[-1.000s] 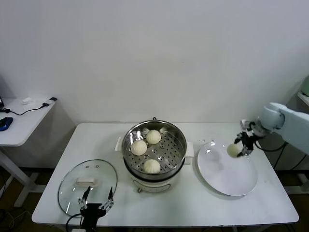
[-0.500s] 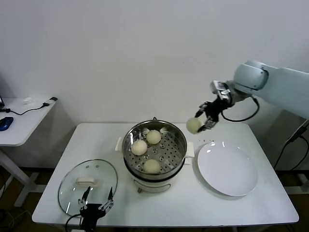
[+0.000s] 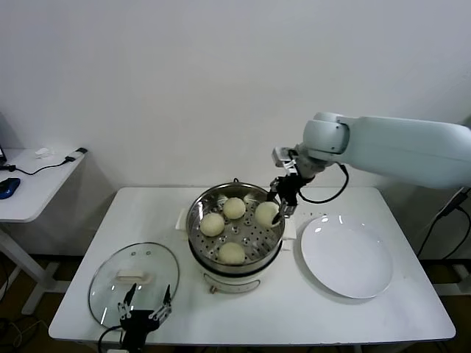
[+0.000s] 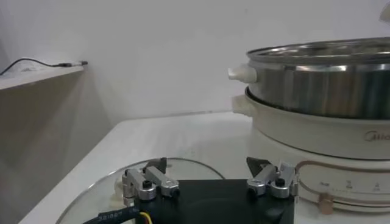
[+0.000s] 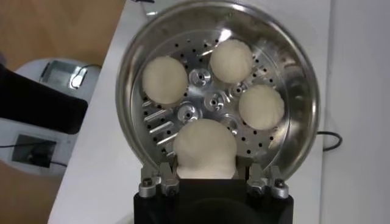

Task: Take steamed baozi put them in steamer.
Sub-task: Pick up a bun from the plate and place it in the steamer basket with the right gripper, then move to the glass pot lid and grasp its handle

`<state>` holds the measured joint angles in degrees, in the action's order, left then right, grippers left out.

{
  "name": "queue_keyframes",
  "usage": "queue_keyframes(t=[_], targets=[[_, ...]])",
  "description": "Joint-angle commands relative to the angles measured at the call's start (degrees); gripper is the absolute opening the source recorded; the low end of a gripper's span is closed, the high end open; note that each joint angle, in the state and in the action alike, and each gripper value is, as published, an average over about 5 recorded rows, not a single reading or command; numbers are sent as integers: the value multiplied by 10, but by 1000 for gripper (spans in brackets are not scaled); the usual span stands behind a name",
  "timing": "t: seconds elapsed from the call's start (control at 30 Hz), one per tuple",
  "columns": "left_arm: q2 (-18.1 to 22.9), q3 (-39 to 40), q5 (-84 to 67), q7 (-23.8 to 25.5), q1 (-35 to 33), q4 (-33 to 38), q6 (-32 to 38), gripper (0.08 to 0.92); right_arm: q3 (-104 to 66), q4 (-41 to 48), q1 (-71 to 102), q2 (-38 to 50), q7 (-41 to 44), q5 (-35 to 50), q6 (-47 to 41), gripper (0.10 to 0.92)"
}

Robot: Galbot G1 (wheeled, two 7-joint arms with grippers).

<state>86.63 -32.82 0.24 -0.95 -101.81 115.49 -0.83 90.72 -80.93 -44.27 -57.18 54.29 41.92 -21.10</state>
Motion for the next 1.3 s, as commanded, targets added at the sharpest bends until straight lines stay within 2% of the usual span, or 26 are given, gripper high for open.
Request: queue_keyframes(t=[0.03, 0.5, 0.7, 0.9, 1.0, 1.1, 1.17, 1.3], targets=[[1, -1, -1, 1, 3, -1, -3, 823, -8, 35, 78, -43, -23, -47, -9, 638], [1, -4, -5, 2, 9, -5, -7, 823, -27, 49, 91, -52, -6, -69, 13, 648], [1, -2, -4, 2, 9, -5, -7, 823, -54, 66, 63, -40, 17, -80, 69, 785], [0, -1, -19, 2, 6, 0, -14, 823, -103, 70, 40, -1, 51, -19, 102, 822], [-1, -4, -32, 0, 3, 5, -17, 823, -167, 67, 59, 40, -2, 54, 86, 823], [-3, -7, -41, -11, 3, 10, -10, 823, -261, 67, 108, 83, -121, 102, 80, 823], [-4, -9, -50, -25, 6, 13, -3, 823, -340, 64, 158, 115, -210, 104, 80, 823], [-13, -16, -84, -40, 13, 24, -16, 823, -505, 41, 270, 189, -326, 81, 81, 823]])
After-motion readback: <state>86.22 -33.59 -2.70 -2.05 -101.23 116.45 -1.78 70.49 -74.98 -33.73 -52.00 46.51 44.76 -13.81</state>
